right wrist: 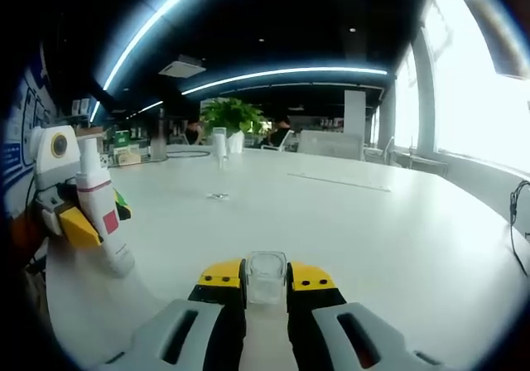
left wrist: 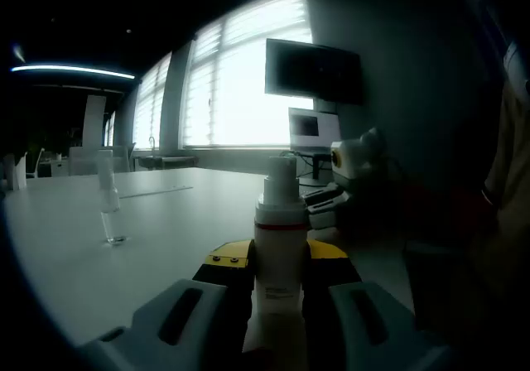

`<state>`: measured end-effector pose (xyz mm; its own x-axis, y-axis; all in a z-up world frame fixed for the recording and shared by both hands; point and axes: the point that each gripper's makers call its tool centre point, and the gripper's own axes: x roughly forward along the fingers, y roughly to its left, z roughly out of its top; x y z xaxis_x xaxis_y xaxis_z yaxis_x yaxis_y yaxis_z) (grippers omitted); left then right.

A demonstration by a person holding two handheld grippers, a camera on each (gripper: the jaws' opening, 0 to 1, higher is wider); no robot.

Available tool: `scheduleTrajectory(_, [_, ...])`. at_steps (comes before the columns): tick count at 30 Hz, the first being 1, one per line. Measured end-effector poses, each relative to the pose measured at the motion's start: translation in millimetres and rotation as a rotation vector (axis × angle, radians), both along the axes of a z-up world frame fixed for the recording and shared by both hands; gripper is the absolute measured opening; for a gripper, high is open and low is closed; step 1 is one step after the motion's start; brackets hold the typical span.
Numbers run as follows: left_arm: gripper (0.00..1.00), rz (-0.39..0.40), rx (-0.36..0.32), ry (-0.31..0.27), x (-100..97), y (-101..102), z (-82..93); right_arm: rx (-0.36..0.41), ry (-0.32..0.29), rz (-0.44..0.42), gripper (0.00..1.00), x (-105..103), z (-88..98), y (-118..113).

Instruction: Clamp pump bottle remove cover press pump head put on cover

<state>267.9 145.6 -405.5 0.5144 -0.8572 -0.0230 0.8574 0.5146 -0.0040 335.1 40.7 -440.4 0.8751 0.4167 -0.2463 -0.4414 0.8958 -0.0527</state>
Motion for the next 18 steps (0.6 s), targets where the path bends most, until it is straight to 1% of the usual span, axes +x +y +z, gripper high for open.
scheduleTrajectory(11, [0.13,-0.001,0.0,0.0,-0.1,0.0,0.0,0.01,-0.005,0.0,0.14,-1.9,2.5,0.3])
scheduleTrajectory(18, [0.13,0.0,0.0,0.0,-0.1,-0.1,-0.1,0.014,-0.014,0.003,0.14,-4.1,7.5,1.1])
